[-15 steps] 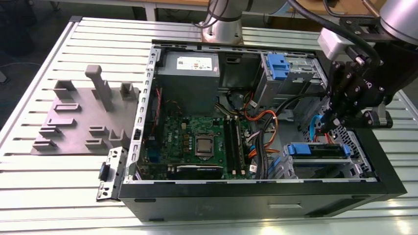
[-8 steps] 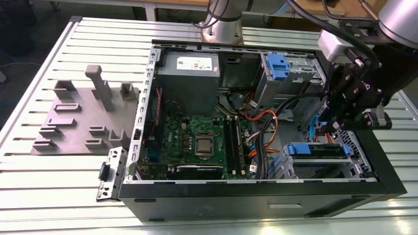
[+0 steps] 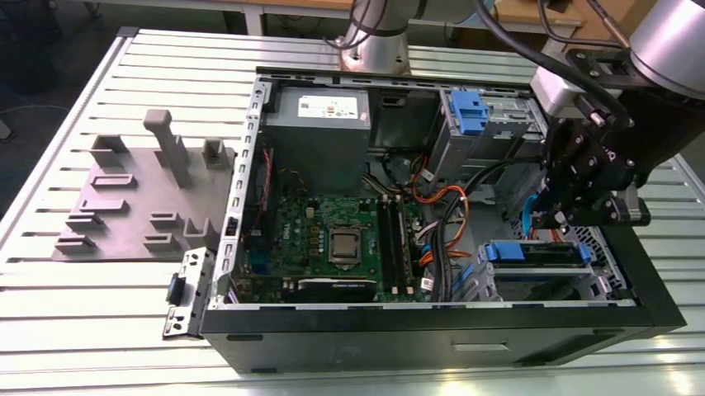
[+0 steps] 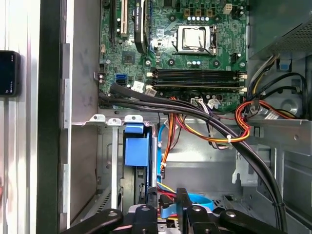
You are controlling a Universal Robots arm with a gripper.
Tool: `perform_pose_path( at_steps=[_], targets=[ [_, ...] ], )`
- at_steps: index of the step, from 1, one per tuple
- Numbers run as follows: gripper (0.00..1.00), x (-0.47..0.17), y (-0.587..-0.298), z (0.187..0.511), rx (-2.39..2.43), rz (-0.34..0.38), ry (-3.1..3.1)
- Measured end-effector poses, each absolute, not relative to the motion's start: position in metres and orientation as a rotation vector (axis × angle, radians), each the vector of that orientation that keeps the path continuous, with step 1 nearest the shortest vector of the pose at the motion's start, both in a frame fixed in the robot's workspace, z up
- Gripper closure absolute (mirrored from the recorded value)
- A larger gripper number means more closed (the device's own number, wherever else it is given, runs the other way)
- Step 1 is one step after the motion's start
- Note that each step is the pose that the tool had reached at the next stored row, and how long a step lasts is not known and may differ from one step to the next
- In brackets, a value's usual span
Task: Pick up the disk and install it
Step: 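Insert the second disk wire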
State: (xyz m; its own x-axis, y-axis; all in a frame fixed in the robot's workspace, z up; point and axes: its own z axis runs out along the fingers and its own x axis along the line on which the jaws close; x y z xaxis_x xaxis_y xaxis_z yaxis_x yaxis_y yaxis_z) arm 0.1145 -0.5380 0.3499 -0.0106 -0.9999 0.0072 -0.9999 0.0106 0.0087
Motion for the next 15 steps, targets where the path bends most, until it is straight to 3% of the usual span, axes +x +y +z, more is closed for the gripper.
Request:
perform_pose_path(
  at_steps=[4, 6, 15],
  targets=[
    [0.72, 0.1149, -0.538, 0.3491, 2.202, -0.002, -2.225],
    [0.84, 0.1149, -0.538, 0.349, 2.202, -0.002, -2.225],
    [0.84, 0.1144, -0.5474, 0.349, 2.22, -0.043, -2.242]
  ],
)
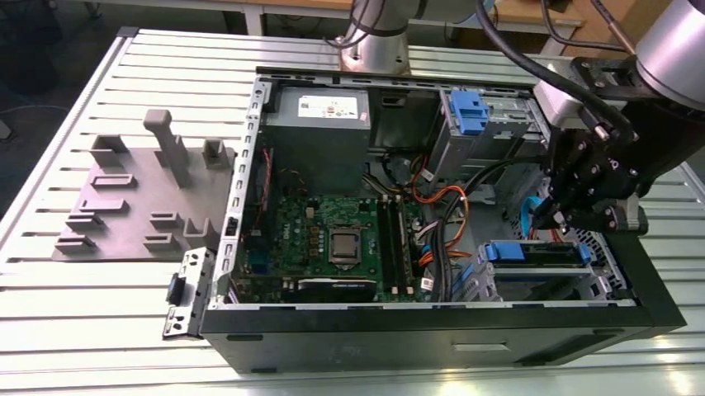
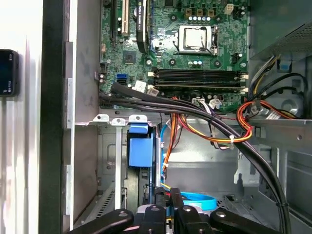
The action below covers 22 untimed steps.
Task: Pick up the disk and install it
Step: 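Insert the second disk wire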
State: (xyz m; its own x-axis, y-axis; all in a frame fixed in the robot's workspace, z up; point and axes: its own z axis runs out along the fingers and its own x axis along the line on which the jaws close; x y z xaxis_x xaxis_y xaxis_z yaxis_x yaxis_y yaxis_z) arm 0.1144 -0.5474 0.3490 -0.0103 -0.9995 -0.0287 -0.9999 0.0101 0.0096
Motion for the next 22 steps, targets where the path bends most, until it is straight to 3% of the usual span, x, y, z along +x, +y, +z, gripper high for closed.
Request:
perform_pose_path(
  at_steps=[6, 22],
  targets=[
    [0.84, 0.113, -0.556, 0.348, -2.156, 0.136, 2.177],
    [0.84, 0.11, -0.578, 0.34, -2.148, 0.13, 2.166]
  ],
)
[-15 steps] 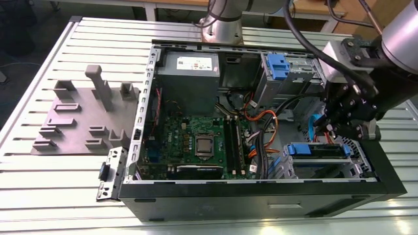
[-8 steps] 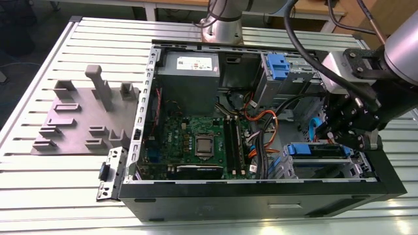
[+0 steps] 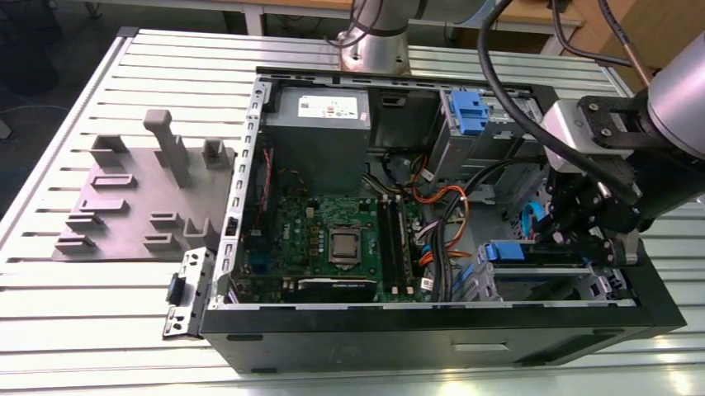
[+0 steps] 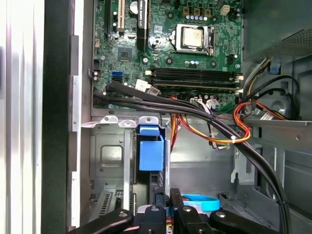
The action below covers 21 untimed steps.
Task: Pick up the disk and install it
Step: 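Insert the second disk wire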
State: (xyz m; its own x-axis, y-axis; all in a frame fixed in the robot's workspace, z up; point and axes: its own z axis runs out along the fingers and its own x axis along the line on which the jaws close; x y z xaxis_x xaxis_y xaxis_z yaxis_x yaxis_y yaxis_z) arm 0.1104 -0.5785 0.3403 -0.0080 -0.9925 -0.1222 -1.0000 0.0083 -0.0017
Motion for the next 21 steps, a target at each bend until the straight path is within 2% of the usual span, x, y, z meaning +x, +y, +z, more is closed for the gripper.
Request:
perform_pose_path(
  at_steps=[21],
  targets=[
    [0.84, 0.1103, -0.5842, 0.335, -2.148, 0.128, 2.164]
  ],
)
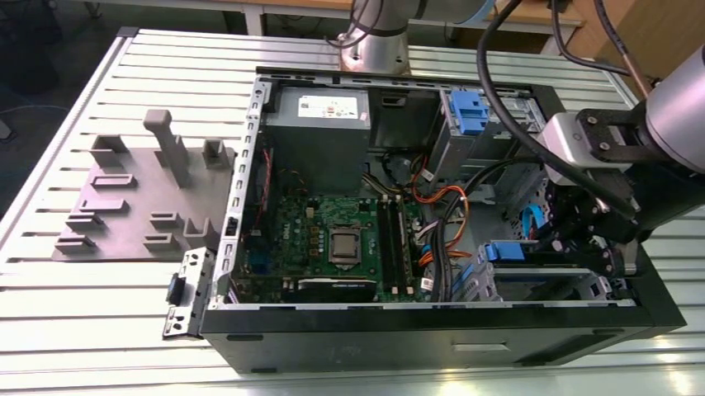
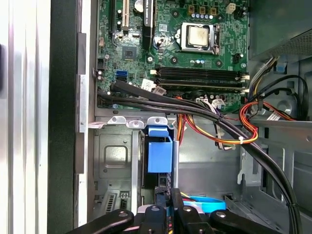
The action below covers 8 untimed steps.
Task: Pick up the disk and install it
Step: 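Insert the second disk wire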
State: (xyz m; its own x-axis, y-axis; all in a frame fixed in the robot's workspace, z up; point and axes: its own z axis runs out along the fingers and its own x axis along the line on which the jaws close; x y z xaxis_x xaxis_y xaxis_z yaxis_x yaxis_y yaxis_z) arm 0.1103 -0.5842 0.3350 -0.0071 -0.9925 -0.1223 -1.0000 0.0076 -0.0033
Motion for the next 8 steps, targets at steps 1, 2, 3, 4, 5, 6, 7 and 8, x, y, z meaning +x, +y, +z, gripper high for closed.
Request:
perform_pose_path(
  at_steps=[1, 2, 3, 4, 5, 6, 7, 8],
  targets=[
    [0.84, 0.1103, -0.5842, 0.3348, -2.148, 0.128, 2.164],
    [0.84, 0.1103, -0.5842, 0.3343, -2.148, 0.128, 2.164],
    [0.84, 0.1103, -0.5842, 0.3341, -2.148, 0.128, 2.164],
    [0.84, 0.1103, -0.5842, 0.3339, -2.148, 0.128, 2.164],
    [0.84, 0.1103, -0.5842, 0.3337, -2.148, 0.128, 2.164],
    [0.84, 0.1103, -0.5842, 0.3334, -2.148, 0.128, 2.164],
    [0.84, 0.1103, -0.5842, 0.3329, -2.148, 0.128, 2.164],
    [0.84, 0.1103, -0.5842, 0.3322, -2.148, 0.129, 2.164]
  ],
)
